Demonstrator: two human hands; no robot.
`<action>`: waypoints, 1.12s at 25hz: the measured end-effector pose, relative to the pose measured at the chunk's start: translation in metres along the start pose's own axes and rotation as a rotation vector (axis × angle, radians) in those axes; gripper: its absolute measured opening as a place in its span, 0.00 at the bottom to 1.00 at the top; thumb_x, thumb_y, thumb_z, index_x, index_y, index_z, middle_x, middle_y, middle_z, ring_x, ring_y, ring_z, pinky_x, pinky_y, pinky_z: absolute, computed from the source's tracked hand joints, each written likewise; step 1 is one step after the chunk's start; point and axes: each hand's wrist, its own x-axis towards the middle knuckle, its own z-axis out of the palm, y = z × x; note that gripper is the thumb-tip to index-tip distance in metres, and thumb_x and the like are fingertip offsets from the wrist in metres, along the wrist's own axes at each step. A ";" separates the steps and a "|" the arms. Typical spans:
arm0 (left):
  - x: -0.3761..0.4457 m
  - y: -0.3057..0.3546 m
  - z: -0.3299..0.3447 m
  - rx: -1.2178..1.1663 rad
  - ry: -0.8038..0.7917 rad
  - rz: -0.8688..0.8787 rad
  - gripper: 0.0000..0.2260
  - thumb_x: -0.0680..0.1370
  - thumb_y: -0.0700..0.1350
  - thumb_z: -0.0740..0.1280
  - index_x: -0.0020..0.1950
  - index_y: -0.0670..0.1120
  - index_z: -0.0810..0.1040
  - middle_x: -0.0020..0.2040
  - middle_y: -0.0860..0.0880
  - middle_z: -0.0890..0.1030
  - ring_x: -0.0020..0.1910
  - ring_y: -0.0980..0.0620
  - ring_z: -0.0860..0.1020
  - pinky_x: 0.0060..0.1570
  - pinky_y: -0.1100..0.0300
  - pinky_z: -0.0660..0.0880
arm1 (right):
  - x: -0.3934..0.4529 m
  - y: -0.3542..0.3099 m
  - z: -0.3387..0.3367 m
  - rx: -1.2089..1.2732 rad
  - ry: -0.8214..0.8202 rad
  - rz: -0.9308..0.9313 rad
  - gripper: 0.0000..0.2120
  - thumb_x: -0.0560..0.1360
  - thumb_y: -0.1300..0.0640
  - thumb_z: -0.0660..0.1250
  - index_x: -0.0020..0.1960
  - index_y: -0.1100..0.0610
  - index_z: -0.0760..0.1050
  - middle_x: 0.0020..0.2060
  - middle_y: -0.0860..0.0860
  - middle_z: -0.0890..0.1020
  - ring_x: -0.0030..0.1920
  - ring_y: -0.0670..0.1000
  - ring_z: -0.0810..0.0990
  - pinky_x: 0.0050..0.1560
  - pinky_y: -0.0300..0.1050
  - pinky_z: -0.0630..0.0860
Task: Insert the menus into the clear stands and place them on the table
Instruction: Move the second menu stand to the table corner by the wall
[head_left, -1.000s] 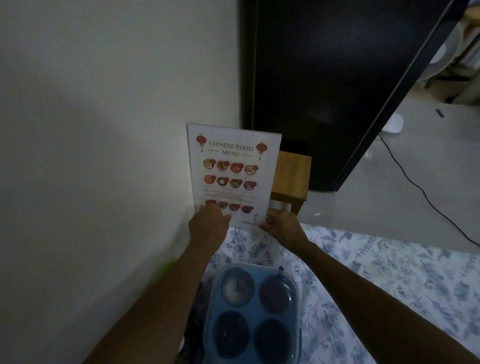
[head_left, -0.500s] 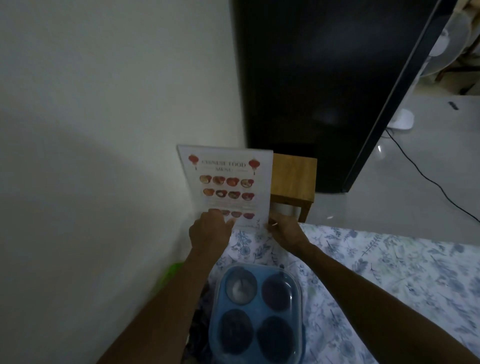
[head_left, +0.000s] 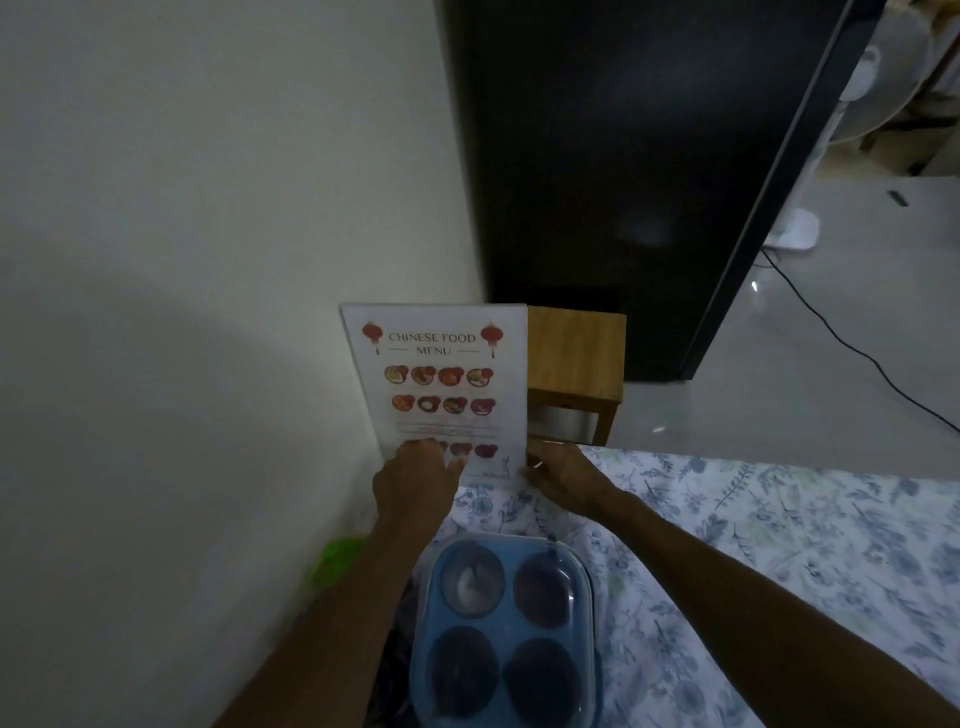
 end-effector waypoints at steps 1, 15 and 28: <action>0.000 0.000 0.002 -0.003 -0.001 0.002 0.21 0.79 0.61 0.62 0.57 0.45 0.80 0.53 0.45 0.83 0.51 0.45 0.82 0.48 0.52 0.77 | 0.000 0.001 0.000 0.002 -0.015 -0.017 0.16 0.79 0.59 0.63 0.66 0.53 0.74 0.61 0.53 0.81 0.59 0.53 0.80 0.55 0.41 0.76; -0.001 0.006 0.008 -0.041 0.013 0.025 0.18 0.78 0.60 0.64 0.55 0.47 0.81 0.52 0.48 0.83 0.50 0.48 0.82 0.48 0.54 0.77 | 0.007 0.006 -0.001 -0.034 -0.015 0.050 0.08 0.76 0.56 0.69 0.53 0.57 0.81 0.58 0.53 0.83 0.56 0.52 0.82 0.47 0.31 0.73; -0.048 0.043 -0.041 0.039 0.088 0.119 0.20 0.78 0.62 0.61 0.54 0.47 0.79 0.50 0.47 0.83 0.47 0.48 0.82 0.50 0.53 0.80 | -0.077 -0.015 -0.080 -0.135 0.082 -0.021 0.06 0.76 0.52 0.69 0.44 0.53 0.81 0.41 0.45 0.82 0.39 0.41 0.79 0.46 0.38 0.77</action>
